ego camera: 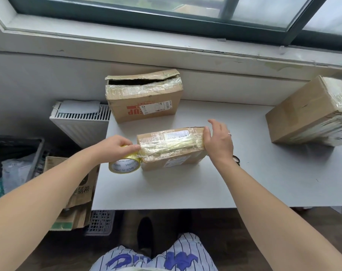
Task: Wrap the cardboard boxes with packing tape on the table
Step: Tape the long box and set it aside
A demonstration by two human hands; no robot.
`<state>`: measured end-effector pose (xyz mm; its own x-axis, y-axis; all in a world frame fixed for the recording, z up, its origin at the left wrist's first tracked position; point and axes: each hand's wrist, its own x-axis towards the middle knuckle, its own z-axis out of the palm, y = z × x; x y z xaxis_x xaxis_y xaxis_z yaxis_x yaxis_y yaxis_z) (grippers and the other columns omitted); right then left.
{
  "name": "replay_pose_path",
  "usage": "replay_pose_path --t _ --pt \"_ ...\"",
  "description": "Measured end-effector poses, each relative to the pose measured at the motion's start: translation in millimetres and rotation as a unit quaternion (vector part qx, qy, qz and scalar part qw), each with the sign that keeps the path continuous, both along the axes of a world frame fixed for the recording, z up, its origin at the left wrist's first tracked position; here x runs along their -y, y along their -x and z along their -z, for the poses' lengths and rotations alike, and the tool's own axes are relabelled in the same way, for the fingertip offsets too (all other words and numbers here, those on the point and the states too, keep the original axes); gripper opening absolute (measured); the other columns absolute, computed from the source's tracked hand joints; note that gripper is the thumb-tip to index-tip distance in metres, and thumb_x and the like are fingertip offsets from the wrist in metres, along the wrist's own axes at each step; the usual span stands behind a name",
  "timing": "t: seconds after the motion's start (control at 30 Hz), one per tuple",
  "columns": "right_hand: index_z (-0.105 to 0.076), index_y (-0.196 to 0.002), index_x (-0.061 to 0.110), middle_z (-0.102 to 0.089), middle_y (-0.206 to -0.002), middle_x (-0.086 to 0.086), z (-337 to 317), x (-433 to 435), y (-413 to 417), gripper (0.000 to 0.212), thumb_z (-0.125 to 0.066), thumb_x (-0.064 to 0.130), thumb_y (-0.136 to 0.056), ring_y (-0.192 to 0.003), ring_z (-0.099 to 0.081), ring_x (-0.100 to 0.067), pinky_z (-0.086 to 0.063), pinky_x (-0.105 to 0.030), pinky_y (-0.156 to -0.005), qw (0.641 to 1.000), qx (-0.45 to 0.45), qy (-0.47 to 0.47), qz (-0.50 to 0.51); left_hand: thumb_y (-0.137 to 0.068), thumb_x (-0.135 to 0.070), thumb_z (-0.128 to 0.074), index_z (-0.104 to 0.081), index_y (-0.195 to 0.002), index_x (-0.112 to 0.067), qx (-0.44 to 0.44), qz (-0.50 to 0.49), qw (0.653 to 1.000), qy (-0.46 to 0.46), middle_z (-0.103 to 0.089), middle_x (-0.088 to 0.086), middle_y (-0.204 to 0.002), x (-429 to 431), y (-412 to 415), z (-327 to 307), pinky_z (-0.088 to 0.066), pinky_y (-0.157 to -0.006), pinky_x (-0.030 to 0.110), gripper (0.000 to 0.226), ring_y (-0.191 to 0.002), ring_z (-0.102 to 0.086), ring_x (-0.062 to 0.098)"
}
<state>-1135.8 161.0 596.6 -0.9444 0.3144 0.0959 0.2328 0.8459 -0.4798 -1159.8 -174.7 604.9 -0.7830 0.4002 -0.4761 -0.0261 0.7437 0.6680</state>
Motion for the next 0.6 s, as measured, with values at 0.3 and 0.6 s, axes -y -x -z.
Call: replay_pose_path --t 0.3,0.6 --pt "-0.024 -0.160 0.013 -0.028 -0.166 -0.003 -1.9 54.5 1.7 0.054 -0.021 0.035 -0.111 -0.157 -0.010 -0.026 0.005 -0.059 -0.123 0.968 0.130 -0.130 -0.172 -0.094 -0.068 -0.053 -0.067 -0.063 -0.030 0.000 0.003 1.000 -0.023 -0.042 -0.011 -0.054 4.1 -1.0 12.6 -0.032 -0.057 0.031 0.051 -0.049 -0.039 0.008" --pt "0.007 -0.163 0.012 0.012 -0.171 -0.009 -5.4 110.7 -0.6 0.082 -0.006 0.064 -0.102 -0.156 0.019 -0.029 0.016 -0.063 -0.120 0.944 0.187 -0.193 -0.190 -0.099 -0.058 -0.056 -0.073 -0.082 -0.017 0.005 -0.004 1.000 -0.023 -0.060 0.007 -0.070 5.6 1.8 20.0 -0.041 -0.064 0.034 0.048 -0.064 -0.052 0.015"
